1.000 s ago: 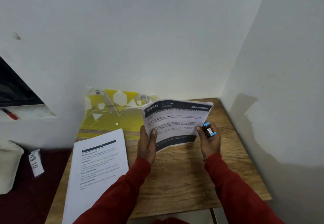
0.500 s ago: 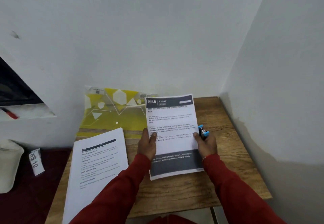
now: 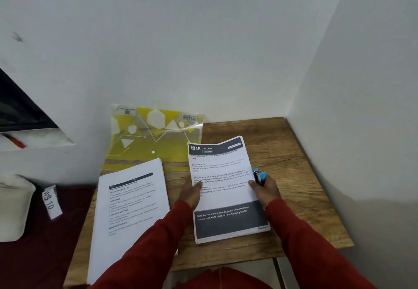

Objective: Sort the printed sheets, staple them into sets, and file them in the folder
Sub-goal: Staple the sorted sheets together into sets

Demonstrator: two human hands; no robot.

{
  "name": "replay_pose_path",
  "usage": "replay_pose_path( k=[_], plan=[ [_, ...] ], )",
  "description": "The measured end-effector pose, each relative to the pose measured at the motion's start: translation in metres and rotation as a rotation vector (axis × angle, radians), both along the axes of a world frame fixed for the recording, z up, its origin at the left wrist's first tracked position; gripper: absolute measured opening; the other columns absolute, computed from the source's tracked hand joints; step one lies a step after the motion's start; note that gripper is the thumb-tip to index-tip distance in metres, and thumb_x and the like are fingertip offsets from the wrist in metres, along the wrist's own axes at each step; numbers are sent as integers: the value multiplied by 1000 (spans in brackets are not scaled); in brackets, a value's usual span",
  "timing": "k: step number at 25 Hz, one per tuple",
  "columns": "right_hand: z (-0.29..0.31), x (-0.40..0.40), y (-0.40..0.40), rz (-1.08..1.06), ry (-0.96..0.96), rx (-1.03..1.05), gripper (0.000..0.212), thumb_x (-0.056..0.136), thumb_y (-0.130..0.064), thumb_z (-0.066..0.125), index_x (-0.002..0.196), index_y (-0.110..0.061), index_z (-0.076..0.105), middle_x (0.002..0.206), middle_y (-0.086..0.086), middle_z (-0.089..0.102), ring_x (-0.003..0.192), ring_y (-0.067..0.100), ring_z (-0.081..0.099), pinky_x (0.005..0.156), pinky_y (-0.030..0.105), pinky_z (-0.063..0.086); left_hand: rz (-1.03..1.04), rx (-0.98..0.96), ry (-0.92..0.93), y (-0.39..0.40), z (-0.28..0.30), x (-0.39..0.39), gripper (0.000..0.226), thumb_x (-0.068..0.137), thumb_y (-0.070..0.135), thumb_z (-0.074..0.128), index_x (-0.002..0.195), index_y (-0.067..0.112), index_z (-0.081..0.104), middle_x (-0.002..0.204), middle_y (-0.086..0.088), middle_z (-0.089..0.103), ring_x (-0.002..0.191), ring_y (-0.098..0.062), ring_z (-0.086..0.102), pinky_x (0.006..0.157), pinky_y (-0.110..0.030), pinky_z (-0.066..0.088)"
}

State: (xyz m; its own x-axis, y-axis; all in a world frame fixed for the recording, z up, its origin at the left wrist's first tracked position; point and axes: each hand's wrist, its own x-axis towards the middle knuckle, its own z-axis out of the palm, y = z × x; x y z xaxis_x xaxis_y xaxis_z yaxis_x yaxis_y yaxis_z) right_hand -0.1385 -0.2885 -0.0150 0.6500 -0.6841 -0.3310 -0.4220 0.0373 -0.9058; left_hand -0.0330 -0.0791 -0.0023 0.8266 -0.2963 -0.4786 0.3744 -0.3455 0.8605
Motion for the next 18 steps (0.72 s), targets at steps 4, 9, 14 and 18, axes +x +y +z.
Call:
replay_pose_path(
  k=[4, 9, 14, 18],
  plan=[
    [2, -2, 2, -3, -39, 26, 17, 88, 0, 62, 103, -9, 63, 102, 9, 69, 97, 28, 65, 93, 40, 50, 39, -43, -12, -3, 10, -3, 32, 101, 12, 45, 132, 8, 51, 122, -7, 60, 110, -27, 59, 94, -35, 47],
    [5, -5, 2, -53, -111, 97, 4, 90, -12, 65, 93, -16, 64, 100, 8, 72, 95, 27, 66, 93, 46, 50, 37, -99, -127, 0, 16, -6, 29, 101, 12, 46, 129, 17, 52, 128, -5, 60, 112, -24, 59, 102, -42, 46],
    [46, 4, 3, -142, -400, 98, 16, 89, -7, 66, 102, -18, 64, 100, 2, 71, 91, 12, 67, 87, 33, 54, 70, -301, -274, 0, 46, -13, 22, 100, 16, 49, 120, 24, 52, 114, 1, 65, 99, -11, 65, 84, -25, 56],
    [85, 10, 9, -144, -644, -55, 19, 91, -1, 61, 95, -19, 61, 92, 1, 64, 86, 9, 60, 79, 17, 49, 107, -399, -411, -6, 68, -8, 19, 99, 16, 50, 112, 29, 56, 110, 2, 68, 99, -10, 65, 81, -22, 54]
  ],
)
